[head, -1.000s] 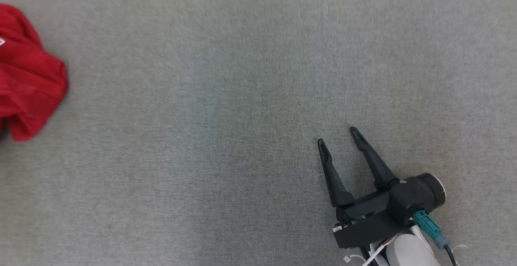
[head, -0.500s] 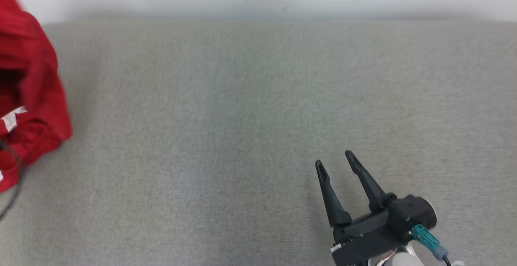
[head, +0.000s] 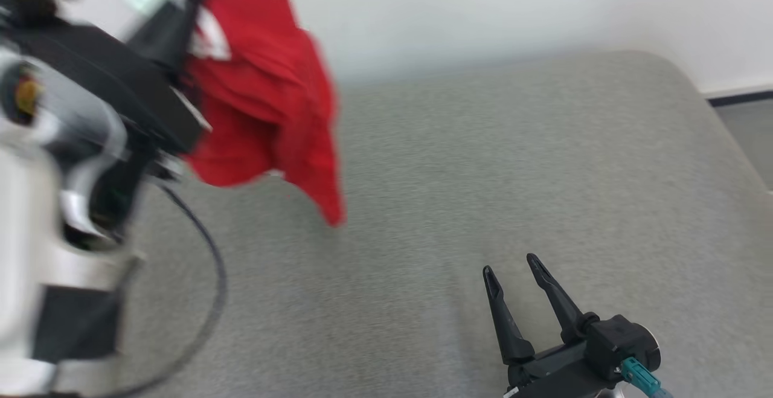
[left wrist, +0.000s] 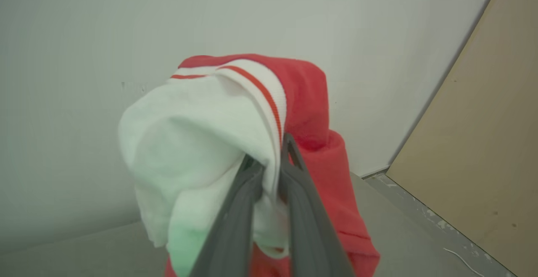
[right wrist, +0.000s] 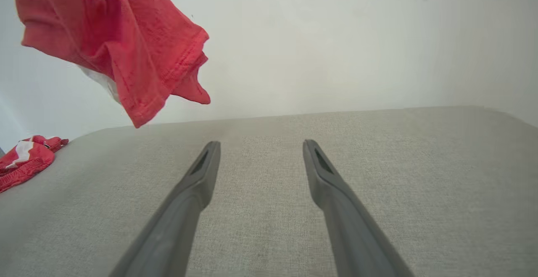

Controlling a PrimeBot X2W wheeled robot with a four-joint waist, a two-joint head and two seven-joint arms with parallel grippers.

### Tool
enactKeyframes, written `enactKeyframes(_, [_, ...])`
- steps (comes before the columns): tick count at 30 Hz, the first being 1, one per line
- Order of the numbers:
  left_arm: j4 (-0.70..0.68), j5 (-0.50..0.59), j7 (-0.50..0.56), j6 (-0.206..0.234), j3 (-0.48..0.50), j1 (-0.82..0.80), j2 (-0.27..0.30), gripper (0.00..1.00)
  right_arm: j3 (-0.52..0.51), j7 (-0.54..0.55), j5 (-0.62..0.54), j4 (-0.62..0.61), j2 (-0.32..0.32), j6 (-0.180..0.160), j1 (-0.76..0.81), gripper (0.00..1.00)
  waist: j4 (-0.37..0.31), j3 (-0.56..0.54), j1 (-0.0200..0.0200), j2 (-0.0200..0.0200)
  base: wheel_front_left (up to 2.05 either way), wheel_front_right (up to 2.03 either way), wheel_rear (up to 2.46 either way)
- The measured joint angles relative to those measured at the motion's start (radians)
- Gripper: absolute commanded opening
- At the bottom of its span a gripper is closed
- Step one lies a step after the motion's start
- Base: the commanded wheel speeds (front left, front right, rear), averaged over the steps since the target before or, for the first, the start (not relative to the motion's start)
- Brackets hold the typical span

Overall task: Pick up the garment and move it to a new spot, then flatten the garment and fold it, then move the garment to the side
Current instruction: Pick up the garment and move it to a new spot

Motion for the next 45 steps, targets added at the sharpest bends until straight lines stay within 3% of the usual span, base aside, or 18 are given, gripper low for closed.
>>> enactKeyframes(3, [0.004, 0.009, -0.053, -0.01, -0.05, 0.066, -0.053, 0.0, 0.001, 0.0, -0.003, -0.002, 0.0, 0.0, -0.002, 1.0, -0.044, -0.004, 0.0, 0.0, 0.0, 0.0, 0.0])
enactKeyframes(8, [0.077, 0.055, -0.159, -0.024, -0.112, 0.174, -0.095, 0.0, 0.014, 0.0, -0.007, -0.007, 0.0, 0.0, -0.017, 1.0, -0.114, 0.006, 0.0002, 0.0, 0.0, 0.0, 0.0])
enactKeyframes(19, [0.373, 0.177, -0.454, -0.006, -0.147, 0.358, -0.114, 0.0, 0.006, 0.0, -0.012, -0.002, -0.001, 0.0, -0.017, 1.0, -0.191, 0.059, 0.0004, 0.0001, 0.0, 0.0, 0.0])
enactKeyframes(20, [0.398, 0.179, -0.481, -0.006, -0.15, 0.368, -0.12, 0.33, 0.007, 0.0, -0.013, -0.001, -0.001, 0.0, -0.016, 1.0, -0.189, 0.059, 0.0004, 0.0001, 0.0, 0.0, 0.0])
enactKeyframes(21, [0.424, 0.184, -0.507, -0.007, -0.156, 0.379, -0.127, 1.0, 0.01, 0.0, -0.015, 0.0, 0.0, 0.0, -0.015, 1.0, -0.186, 0.058, 0.0004, 0.0001, 0.0, 0.0, 0.0])
enactKeyframes(27, [0.495, 0.184, -0.645, -0.014, -0.17, 0.407, -0.183, 1.0, -0.002, 0.0, -0.024, 0.006, 0.0, 0.0, -0.008, 1.0, -0.146, 0.039, 0.0004, 0.0001, 0.0, 0.0, 0.0])
enactKeyframes(32, [0.47, 0.187, -0.782, 0.004, -0.143, 0.486, -0.189, 1.0, -0.022, 0.0, -0.035, 0.007, 0.0, 0.0, 0.014, 1.0, -0.11, 0.006, 0.0002, 0.0001, 0.0, 0.0, 0.0])
enactKeyframes(37, [0.356, 0.235, -0.815, 0.041, -0.079, 0.617, -0.171, 1.0, -0.062, 0.0, -0.066, 0.008, 0.0, 0.0, 0.038, 1.0, -0.072, -0.023, 0.0002, 0.0001, 0.0, 0.0, 0.0])
enactKeyframes(40, [0.215, 0.3, -0.818, 0.058, 0.0, 0.708, -0.165, 1.0, -0.101, 0.0, -0.081, 0.006, 0.0, 0.0, 0.054, 1.0, -0.049, -0.035, 0.0002, 0.0001, 0.0, 0.0, 0.0])
enactKeyframes(45, [0.063, 0.379, -0.818, 0.015, 0.13, 0.878, -0.198, 1.0, -0.155, 0.0, -0.105, 0.01, 0.0, 0.0, 0.085, 1.0, -0.003, -0.055, 0.0002, 0.0001, 0.0, 0.0, 0.0])
